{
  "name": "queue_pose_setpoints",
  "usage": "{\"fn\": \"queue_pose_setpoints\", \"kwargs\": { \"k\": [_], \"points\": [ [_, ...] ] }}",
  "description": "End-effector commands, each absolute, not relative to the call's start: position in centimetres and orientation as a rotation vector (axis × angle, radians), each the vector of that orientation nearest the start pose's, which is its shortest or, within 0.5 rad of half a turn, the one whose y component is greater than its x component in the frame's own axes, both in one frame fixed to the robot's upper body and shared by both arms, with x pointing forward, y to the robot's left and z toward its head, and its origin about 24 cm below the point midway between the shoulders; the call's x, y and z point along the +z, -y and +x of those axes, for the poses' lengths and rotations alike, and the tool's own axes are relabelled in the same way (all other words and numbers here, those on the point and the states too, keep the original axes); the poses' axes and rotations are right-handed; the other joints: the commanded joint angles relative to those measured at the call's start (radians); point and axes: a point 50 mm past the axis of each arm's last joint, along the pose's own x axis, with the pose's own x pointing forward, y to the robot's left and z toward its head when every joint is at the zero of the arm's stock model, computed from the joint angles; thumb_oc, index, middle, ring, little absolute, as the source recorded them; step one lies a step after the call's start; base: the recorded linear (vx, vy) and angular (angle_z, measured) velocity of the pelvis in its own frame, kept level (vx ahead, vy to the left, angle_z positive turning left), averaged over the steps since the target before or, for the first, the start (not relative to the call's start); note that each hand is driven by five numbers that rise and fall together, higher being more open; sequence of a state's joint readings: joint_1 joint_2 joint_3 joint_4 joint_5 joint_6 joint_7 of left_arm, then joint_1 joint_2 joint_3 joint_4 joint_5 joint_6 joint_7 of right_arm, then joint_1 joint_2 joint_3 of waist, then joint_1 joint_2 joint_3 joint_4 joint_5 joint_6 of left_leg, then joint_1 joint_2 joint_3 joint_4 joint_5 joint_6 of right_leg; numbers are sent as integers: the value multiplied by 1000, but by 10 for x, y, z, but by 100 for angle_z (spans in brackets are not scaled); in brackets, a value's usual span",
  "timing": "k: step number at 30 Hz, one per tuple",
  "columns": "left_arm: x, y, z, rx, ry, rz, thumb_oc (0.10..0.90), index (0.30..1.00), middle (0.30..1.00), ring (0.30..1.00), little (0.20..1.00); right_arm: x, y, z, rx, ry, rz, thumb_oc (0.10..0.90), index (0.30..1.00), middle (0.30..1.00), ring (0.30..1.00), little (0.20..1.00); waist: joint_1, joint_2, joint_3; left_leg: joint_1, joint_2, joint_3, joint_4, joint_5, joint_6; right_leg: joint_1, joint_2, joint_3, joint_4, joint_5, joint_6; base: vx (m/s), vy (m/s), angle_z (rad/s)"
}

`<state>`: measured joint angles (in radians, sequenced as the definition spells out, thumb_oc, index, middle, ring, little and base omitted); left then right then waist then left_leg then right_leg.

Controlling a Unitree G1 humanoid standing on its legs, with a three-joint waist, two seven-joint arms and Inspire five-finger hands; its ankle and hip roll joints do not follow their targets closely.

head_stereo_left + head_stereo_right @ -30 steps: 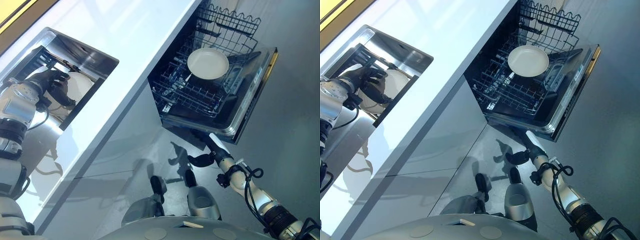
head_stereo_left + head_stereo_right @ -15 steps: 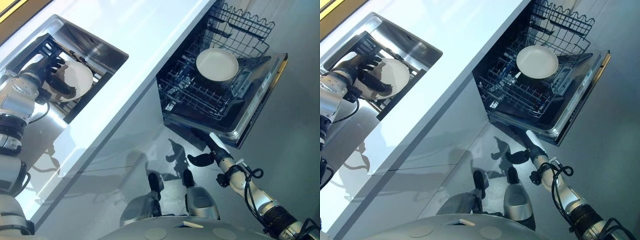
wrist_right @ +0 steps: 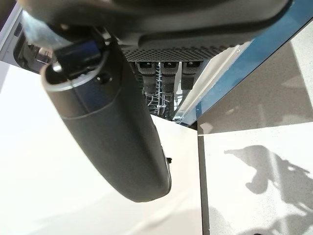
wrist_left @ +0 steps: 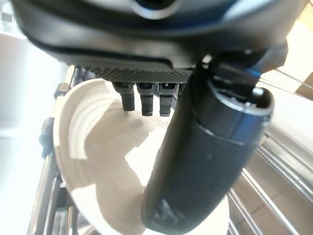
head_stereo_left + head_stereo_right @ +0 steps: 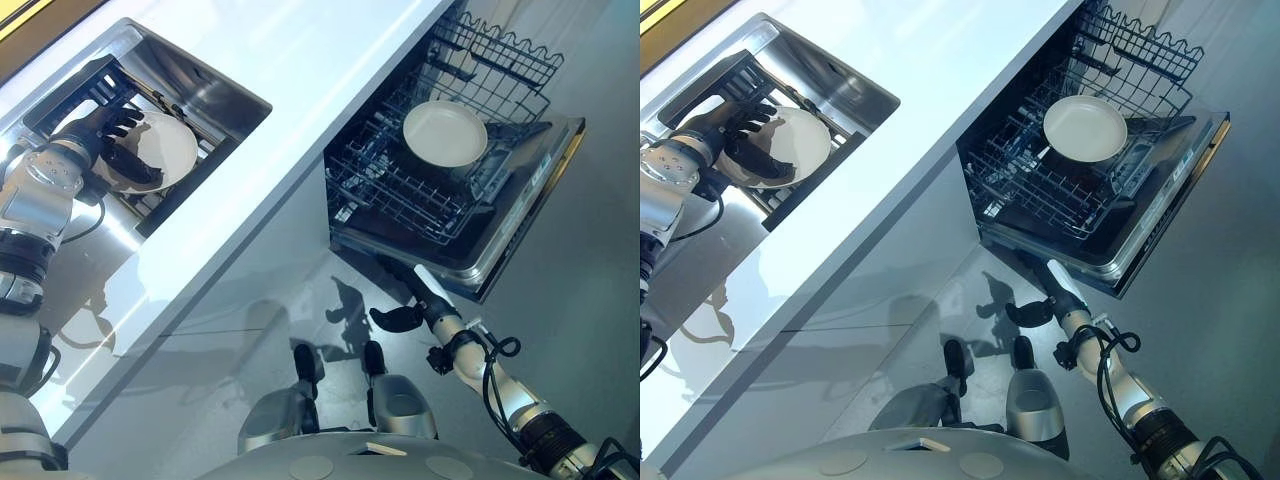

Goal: Pick up plates and place into dishwasher.

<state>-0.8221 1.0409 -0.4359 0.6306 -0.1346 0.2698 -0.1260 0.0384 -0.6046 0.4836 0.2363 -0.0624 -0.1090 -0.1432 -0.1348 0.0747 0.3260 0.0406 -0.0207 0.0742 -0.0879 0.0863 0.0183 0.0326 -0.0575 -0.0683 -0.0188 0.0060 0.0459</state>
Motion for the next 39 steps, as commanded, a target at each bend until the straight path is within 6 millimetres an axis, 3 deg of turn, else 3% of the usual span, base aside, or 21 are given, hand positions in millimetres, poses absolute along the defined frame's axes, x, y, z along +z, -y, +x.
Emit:
{"fn": "queue_pose_setpoints", "kwargs": {
  "k": [1,7,12,26,39],
  "points": [
    [283,-360,330,434,33,965,800,900,900,900,900,-4,185,211,335,-80,-650,800,900,900,900,900,-7,1,-110,-15,-67,30,100,-134,9,-77,20,20,138,-62,74,0,0,0],
    [307,-362,326,522,123,1000,800,900,900,900,900,-8,184,208,344,-92,-650,800,900,900,900,900,-8,3,-115,-9,-69,33,100,-138,10,-74,15,21,140,-61,77,5,5,0],
    [313,-365,323,562,139,1030,800,900,900,900,900,-9,184,206,349,-98,-649,800,900,900,900,900,-9,5,-119,-6,-71,36,99,-141,12,-76,12,23,145,-62,80,0,0,0],
    [294,-381,325,571,-39,1052,800,900,900,900,900,-8,188,207,342,-105,-666,800,900,900,900,900,-26,6,-100,-8,-70,54,112,-152,20,-101,8,37,175,-65,93,12,8,0],
    [298,-370,338,630,-12,1005,800,900,900,900,900,-3,191,215,323,-79,-670,800,900,900,900,900,-62,-4,-36,-63,-72,78,142,-155,26,-168,15,83,198,-54,95,9,23,-7]
  ]
}}
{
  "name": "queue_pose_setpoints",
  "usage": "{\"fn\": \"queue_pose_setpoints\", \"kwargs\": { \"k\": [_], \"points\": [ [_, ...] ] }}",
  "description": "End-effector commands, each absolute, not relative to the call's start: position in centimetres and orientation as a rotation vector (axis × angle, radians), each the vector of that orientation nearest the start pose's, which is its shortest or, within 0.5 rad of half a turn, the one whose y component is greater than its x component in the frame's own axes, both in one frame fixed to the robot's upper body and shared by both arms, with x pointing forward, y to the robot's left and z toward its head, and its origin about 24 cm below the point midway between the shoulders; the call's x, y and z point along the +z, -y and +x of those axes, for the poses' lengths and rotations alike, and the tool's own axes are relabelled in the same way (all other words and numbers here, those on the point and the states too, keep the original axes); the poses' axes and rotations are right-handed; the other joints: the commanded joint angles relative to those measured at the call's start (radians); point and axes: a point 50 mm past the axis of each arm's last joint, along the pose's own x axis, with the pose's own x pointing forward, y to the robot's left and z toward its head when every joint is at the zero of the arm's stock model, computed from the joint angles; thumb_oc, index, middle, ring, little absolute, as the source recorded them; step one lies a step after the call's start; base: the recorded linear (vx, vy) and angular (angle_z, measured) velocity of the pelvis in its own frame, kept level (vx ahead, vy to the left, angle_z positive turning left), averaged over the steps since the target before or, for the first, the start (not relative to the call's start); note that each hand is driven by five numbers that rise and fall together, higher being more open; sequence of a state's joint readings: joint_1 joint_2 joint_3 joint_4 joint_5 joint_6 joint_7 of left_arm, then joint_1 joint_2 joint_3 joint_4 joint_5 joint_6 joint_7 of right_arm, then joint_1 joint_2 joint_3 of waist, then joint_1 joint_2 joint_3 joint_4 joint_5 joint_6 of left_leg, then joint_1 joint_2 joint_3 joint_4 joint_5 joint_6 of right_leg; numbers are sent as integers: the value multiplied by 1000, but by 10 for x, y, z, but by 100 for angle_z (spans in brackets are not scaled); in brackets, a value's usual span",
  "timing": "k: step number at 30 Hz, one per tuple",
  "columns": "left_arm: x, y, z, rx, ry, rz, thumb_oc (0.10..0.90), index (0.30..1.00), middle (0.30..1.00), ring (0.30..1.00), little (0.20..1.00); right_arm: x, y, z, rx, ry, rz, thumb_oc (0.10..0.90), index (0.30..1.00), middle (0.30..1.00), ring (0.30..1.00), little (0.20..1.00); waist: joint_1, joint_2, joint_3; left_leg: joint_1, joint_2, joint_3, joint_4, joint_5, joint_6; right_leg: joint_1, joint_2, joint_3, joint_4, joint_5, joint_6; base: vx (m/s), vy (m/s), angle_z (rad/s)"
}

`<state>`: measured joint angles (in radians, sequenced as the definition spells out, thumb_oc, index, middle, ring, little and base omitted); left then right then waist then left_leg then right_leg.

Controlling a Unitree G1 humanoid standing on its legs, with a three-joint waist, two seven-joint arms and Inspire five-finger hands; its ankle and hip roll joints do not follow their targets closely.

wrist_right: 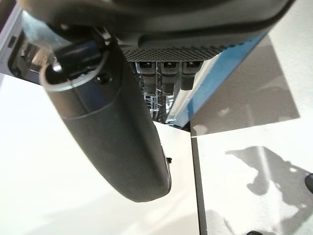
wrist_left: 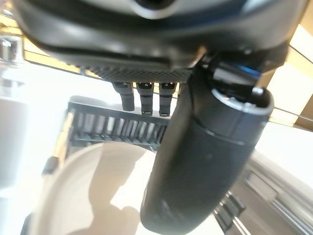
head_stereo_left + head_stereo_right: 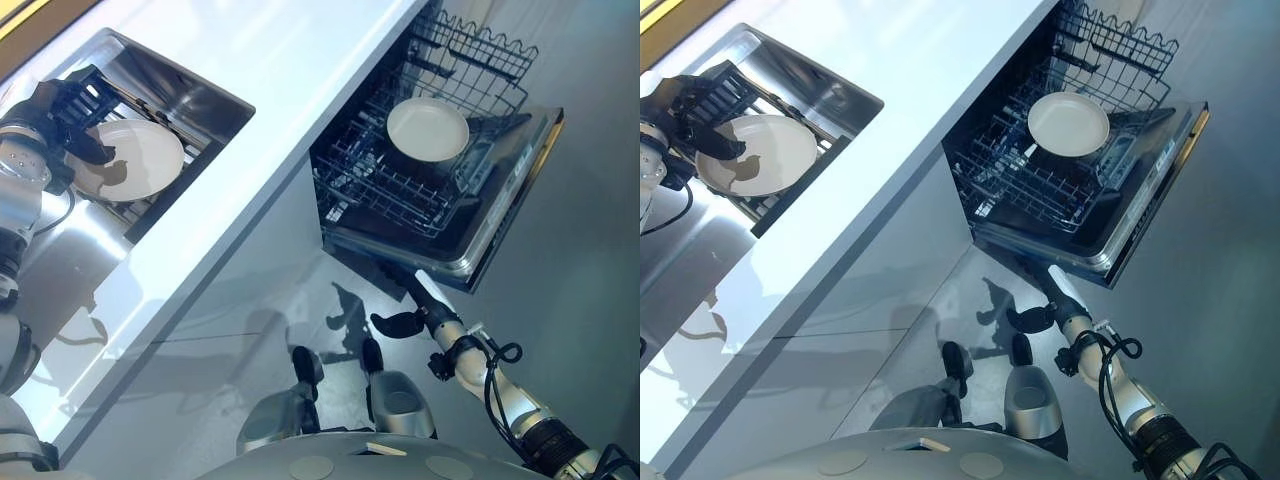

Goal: Pick up plates and place into dishwasher.

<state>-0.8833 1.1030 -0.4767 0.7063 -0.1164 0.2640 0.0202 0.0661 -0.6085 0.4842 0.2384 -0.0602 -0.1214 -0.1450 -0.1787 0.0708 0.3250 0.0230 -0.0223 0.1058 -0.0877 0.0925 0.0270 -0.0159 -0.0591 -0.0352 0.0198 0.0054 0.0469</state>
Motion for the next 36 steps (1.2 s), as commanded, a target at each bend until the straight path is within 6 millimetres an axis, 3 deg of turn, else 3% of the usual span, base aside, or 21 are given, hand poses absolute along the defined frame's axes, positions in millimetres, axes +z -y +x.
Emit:
{"fn": "queue_pose_setpoints", "kwargs": {
  "k": [1,14,18,20,25,36],
  "points": [
    [298,-370,339,633,-10,1005,800,900,900,900,900,-2,191,215,322,-77,-670,800,900,900,900,900,-19,-1,-33,-48,-70,47,142,-161,18,-123,18,52,159,-52,93,-25,16,-5],
    [310,-360,347,703,-30,992,800,900,900,900,900,13,189,230,294,6,-677,800,900,900,900,900,-40,-14,64,-173,-62,48,186,-142,17,-241,36,115,174,-20,80,-46,-8,-6],
    [299,-370,345,691,-168,1004,800,900,900,900,900,19,190,234,271,25,-675,800,900,900,900,900,-39,-15,90,-195,-58,44,183,-131,15,-265,43,119,178,-15,78,-70,-7,-2],
    [283,-379,342,625,-317,997,800,900,900,900,900,23,191,237,256,38,-677,800,900,900,900,900,-36,-15,107,-209,-56,42,184,-124,13,-276,44,112,180,-10,79,-70,-6,2],
    [260,-392,333,546,-462,1010,800,900,900,900,900,29,197,240,234,54,-682,800,900,900,900,900,-26,-8,127,-210,-57,33,173,-114,11,-277,44,99,170,-2,77,-54,-2,0],
    [270,-418,309,546,-637,1217,800,900,900,900,900,31,204,239,232,53,-696,800,900,900,900,900,-4,2,109,-190,-69,21,166,-109,3,-227,24,47,129,4,74,-20,-3,0]
  ]
}}
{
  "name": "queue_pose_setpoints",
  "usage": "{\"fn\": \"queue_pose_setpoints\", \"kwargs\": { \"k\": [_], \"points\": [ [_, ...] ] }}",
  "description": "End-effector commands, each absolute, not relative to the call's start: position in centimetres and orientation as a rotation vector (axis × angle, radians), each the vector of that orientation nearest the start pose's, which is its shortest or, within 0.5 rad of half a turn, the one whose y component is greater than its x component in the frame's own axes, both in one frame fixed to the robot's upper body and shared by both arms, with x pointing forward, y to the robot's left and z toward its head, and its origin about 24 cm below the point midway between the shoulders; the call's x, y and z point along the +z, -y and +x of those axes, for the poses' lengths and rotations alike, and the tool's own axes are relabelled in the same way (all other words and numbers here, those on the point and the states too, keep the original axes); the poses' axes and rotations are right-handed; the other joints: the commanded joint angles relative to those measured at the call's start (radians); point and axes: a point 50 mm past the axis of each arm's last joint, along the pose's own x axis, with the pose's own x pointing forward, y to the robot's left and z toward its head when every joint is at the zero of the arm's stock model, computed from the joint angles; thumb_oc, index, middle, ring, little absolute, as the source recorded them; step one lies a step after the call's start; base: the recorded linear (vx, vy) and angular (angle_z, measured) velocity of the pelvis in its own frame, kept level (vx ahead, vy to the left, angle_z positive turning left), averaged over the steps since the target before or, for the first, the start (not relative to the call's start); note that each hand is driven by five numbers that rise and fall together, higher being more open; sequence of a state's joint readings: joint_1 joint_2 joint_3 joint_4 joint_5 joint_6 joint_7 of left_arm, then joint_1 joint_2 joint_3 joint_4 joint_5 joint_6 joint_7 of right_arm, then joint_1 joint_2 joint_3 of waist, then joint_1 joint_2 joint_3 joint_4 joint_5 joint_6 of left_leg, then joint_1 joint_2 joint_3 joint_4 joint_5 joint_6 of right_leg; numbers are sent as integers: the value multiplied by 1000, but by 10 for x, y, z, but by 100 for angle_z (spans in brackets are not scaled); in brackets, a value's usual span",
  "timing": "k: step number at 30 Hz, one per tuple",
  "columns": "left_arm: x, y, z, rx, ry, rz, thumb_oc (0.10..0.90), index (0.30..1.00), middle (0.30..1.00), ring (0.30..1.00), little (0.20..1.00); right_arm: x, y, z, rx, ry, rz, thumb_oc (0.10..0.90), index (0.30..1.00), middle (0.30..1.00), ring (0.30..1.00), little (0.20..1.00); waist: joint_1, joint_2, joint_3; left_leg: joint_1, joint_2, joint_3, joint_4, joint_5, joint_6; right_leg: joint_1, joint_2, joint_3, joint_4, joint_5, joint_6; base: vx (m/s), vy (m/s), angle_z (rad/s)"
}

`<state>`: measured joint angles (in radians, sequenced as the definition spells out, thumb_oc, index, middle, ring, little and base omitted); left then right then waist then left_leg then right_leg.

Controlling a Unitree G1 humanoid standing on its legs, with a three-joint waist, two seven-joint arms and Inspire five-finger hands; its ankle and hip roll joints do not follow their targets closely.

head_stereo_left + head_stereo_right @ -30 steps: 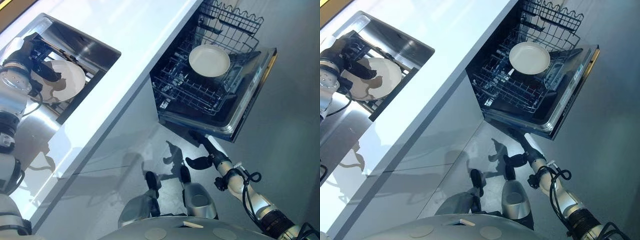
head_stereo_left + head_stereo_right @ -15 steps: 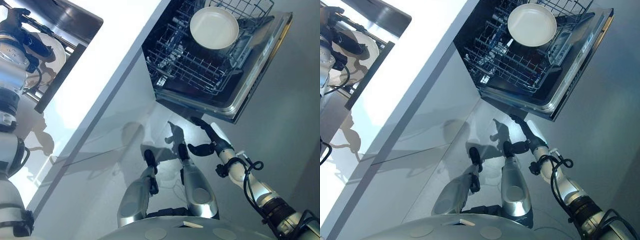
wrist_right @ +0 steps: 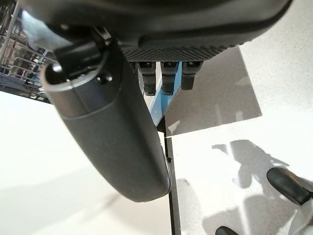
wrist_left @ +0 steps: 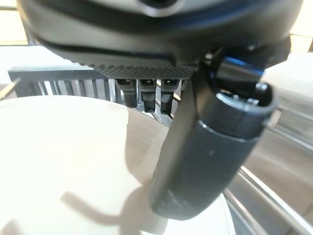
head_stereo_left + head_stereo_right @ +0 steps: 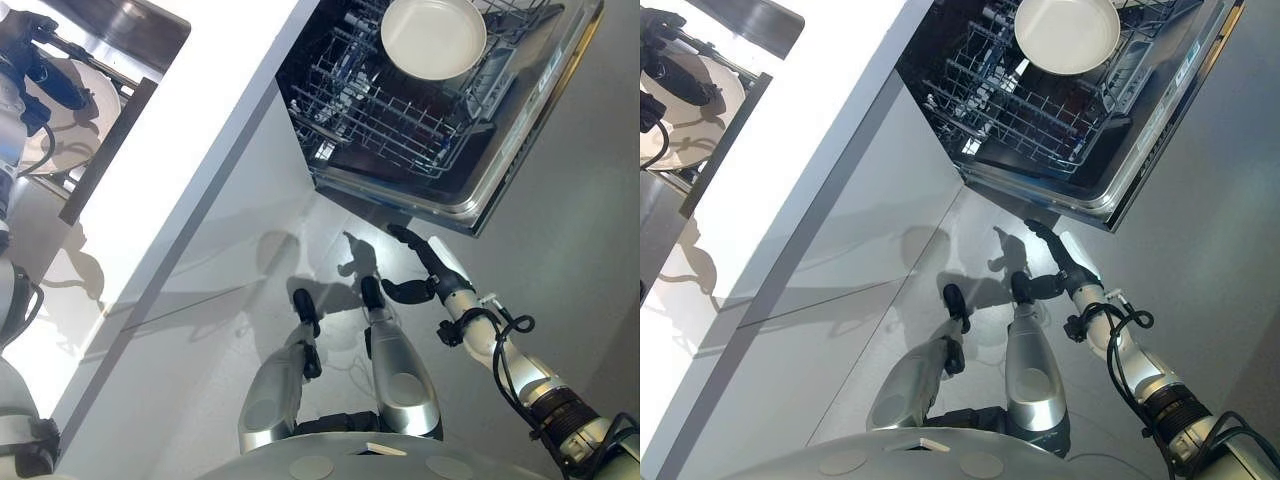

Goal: Pick up plates and place into dishwasher.

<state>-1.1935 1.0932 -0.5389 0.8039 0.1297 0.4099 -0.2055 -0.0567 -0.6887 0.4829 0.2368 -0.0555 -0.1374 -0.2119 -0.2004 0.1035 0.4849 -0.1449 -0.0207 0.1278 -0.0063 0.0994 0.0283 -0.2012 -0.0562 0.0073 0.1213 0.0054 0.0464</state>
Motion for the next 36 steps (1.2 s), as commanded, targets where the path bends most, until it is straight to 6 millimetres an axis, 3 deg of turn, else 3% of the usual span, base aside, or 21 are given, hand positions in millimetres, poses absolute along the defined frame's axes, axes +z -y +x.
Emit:
{"fn": "queue_pose_setpoints", "kwargs": {
  "k": [1,9,11,15,19,28,36],
  "points": [
    [275,-421,306,557,-635,1241,800,900,900,900,900,32,205,238,235,53,-698,800,900,900,900,900,20,-29,-54,-16,-71,-3,82,-116,0,-34,18,1,22,4,74,0,0,0],
    [306,-426,296,653,-514,1341,800,900,900,900,900,27,204,233,257,34,-704,800,900,900,900,900,36,-21,-99,31,-80,-14,48,-114,-4,20,10,-27,-12,1,75,-12,1,15],
    [317,-426,293,718,-435,1364,800,900,900,900,900,24,204,231,263,24,-703,800,900,900,900,900,39,-20,-113,45,-80,-15,37,-114,-6,31,10,-30,-20,1,76,7,11,5],
    [358,-416,289,884,-186,1417,800,900,900,900,900,16,205,225,286,-5,-706,800,900,900,900,900,37,-20,-144,64,-80,-15,23,-115,-8,49,11,-35,-30,-1,75,5,10,2],
    [375,-410,286,953,-61,1421,800,900,900,900,900,11,206,220,301,-25,-706,800,900,900,900,900,38,-23,-161,75,-80,-13,16,-116,-9,56,11,-32,-34,0,77,-6,25,6],
    [374,-395,291,1008,198,1329,800,900,900,900,900,0,203,209,324,-64,-695,800,900,900,900,900,42,-33,-188,103,-79,-9,-1,-123,-5,69,12,-26,-35,-4,83,13,15,4],
    [353,-395,298,961,140,1334,800,900,900,900,900,-1,202,208,330,-67,-696,800,900,900,900,900,44,-38,-193,106,-78,-6,0,-130,-1,65,12,-18,-26,-8,90,0,0,0]
  ]
}}
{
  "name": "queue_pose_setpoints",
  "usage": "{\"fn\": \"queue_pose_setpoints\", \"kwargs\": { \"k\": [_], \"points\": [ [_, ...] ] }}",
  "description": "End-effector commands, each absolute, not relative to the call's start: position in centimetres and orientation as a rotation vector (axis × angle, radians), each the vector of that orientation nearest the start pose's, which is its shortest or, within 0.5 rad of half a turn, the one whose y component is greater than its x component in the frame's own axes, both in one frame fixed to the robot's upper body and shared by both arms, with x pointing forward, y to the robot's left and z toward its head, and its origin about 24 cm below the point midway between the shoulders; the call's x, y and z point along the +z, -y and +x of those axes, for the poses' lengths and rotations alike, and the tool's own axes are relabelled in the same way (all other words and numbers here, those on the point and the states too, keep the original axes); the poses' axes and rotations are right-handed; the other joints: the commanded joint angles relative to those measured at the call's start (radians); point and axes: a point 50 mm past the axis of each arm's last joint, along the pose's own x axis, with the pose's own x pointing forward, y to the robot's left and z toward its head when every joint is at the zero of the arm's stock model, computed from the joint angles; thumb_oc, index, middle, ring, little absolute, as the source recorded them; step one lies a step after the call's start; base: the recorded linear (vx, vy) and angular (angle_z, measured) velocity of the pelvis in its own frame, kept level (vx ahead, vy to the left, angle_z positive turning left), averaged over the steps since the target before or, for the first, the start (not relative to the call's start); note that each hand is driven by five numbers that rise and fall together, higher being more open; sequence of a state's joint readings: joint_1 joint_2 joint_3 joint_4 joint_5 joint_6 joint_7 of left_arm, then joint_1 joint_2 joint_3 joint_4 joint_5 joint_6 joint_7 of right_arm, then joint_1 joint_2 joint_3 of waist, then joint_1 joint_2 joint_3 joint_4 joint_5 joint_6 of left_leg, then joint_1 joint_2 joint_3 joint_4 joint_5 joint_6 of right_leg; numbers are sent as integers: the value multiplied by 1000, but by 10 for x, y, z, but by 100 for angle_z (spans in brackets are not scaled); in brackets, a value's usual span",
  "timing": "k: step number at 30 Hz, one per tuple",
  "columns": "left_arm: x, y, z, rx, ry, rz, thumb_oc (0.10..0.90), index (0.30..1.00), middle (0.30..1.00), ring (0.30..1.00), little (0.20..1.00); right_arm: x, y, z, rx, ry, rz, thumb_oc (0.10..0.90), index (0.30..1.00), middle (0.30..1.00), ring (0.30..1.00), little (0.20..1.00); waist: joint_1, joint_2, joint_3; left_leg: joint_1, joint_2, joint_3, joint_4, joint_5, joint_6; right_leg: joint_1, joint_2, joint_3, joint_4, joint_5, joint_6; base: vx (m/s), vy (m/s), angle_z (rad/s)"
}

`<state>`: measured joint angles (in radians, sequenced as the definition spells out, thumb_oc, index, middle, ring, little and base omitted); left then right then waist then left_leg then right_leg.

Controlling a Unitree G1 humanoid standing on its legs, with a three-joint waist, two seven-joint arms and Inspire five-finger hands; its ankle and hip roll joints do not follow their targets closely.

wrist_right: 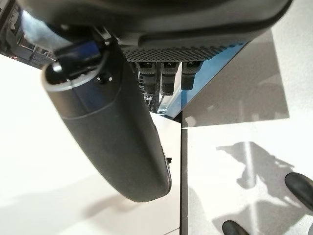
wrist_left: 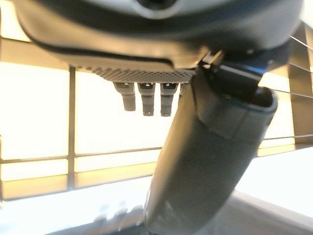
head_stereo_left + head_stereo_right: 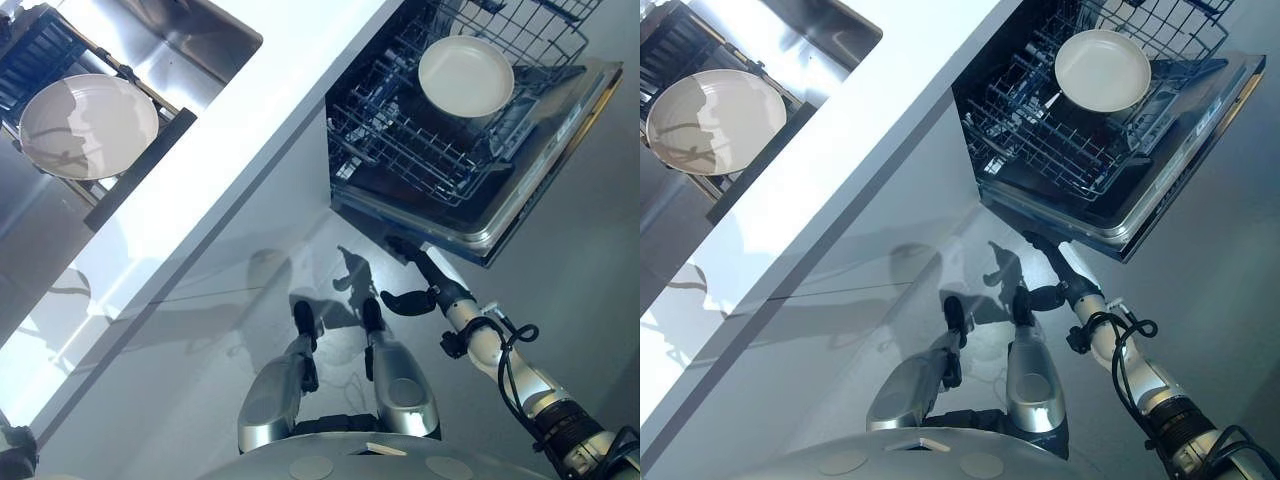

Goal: Pick up plates and place into dishwasher.

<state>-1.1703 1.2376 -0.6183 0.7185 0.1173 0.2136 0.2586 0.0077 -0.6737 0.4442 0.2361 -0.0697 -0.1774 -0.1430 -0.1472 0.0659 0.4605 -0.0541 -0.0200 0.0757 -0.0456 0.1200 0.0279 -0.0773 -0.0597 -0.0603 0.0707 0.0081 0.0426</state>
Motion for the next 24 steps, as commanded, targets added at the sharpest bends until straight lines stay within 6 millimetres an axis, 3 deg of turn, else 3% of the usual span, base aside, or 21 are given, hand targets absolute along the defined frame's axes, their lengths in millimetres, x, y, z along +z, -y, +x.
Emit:
{"fn": "queue_pose_setpoints", "kwargs": {
  "k": [1,14,24],
  "points": [
    [352,-395,298,955,137,1334,800,900,900,900,900,-1,202,208,330,-68,-696,800,900,900,900,900,-9,-1,-169,15,-78,47,40,-151,0,-59,15,49,25,-11,94,0,0,0],
    [349,-379,312,823,179,1229,800,900,900,900,900,-3,199,207,340,-76,-689,800,900,900,900,900,-10,-6,-163,13,-77,51,49,-154,4,-64,16,54,38,-12,102,0,0,0],
    [340,-376,322,740,73,1245,800,900,900,900,900,-1,196,212,330,-62,-677,800,900,900,900,900,-11,-7,-145,-3,-77,59,64,-156,7,-76,14,55,45,-8,108,0,0,0]
  ]
}}
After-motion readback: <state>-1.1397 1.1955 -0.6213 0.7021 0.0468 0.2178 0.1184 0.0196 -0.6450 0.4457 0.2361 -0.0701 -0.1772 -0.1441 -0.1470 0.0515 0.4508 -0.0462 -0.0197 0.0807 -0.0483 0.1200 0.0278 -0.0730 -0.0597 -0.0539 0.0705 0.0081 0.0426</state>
